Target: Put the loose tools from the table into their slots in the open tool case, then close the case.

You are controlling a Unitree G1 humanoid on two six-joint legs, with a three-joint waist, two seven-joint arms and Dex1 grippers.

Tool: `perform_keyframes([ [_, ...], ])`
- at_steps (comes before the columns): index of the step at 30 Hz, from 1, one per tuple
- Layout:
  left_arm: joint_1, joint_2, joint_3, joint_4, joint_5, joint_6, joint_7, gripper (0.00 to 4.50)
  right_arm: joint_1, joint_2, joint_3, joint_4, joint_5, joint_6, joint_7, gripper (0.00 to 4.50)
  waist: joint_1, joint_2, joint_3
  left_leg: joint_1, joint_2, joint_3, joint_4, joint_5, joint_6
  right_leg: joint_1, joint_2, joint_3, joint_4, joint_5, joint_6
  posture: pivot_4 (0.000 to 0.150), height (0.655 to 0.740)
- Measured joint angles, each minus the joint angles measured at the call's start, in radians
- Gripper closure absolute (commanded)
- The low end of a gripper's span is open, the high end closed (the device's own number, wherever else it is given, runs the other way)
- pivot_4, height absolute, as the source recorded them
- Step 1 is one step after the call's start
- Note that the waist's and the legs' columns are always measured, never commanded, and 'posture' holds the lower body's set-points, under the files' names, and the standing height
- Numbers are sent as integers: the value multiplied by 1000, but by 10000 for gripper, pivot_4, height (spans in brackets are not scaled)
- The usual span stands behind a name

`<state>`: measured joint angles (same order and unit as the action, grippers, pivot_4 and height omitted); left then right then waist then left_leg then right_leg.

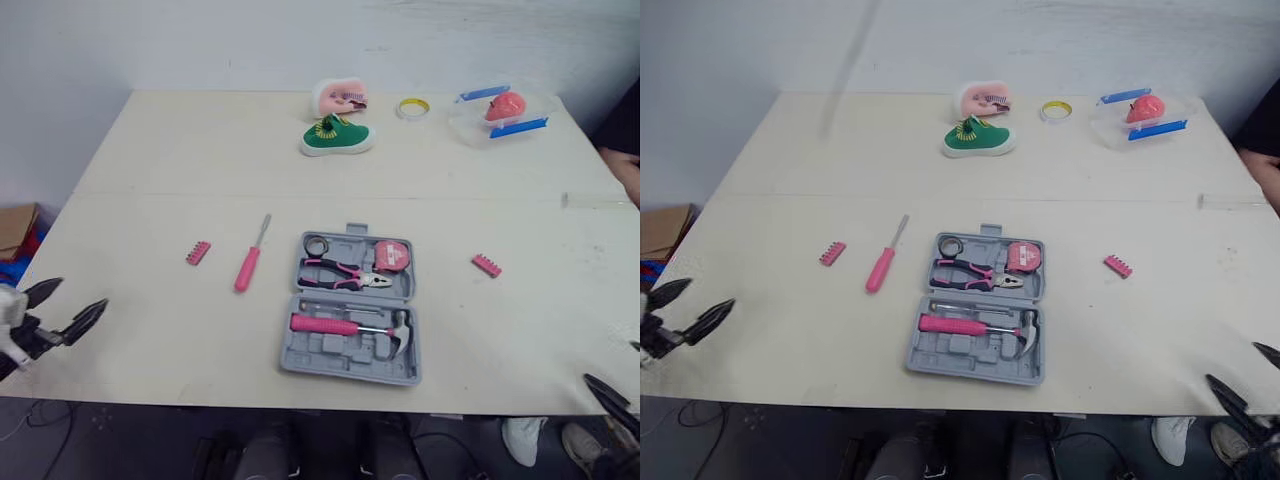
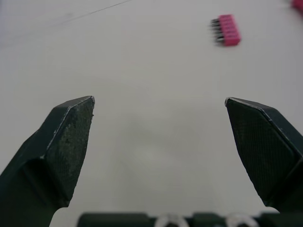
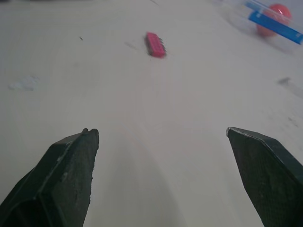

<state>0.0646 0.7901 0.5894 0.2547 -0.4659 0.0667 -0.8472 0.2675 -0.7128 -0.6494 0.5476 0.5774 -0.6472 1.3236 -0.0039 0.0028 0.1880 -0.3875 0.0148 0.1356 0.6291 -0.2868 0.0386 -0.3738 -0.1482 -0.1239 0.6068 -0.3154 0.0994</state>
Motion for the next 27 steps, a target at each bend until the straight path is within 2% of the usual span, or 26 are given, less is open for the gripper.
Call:
perform_keyframes([
  [5,-113,-64,-97,-127,0,144,113,329,-61,55,93,-259,32,106,-61,0,3,0,0,0,0,2,2,2,0,-2,0,2,5,0,0,1500,7400],
  [11,-222,-140,-190,-132,24,252,241,329,-95,87,193,-475,45,201,-104,0,3,-1,0,0,0,4,1,4,-2,-2,1,3,5,0,0,1500,7400],
  [15,-296,-145,-246,-70,89,242,270,329,-133,105,233,-528,40,242,-142,0,3,-5,2,0,0,6,3,4,0,-2,2,3,5,1,1,1500,7400],
  [20,-366,-172,-351,17,154,215,241,329,-216,136,351,-648,24,278,-167,0,1,-5,2,1,0,7,4,4,0,-3,1,5,7,1,2,1500,7400],
  [27,-411,-181,-374,120,198,135,234,329,-217,137,414,-725,12,316,-187,0,4,-6,2,0,0,7,4,4,0,-3,1,5,6,2,2,1500,7400],
])
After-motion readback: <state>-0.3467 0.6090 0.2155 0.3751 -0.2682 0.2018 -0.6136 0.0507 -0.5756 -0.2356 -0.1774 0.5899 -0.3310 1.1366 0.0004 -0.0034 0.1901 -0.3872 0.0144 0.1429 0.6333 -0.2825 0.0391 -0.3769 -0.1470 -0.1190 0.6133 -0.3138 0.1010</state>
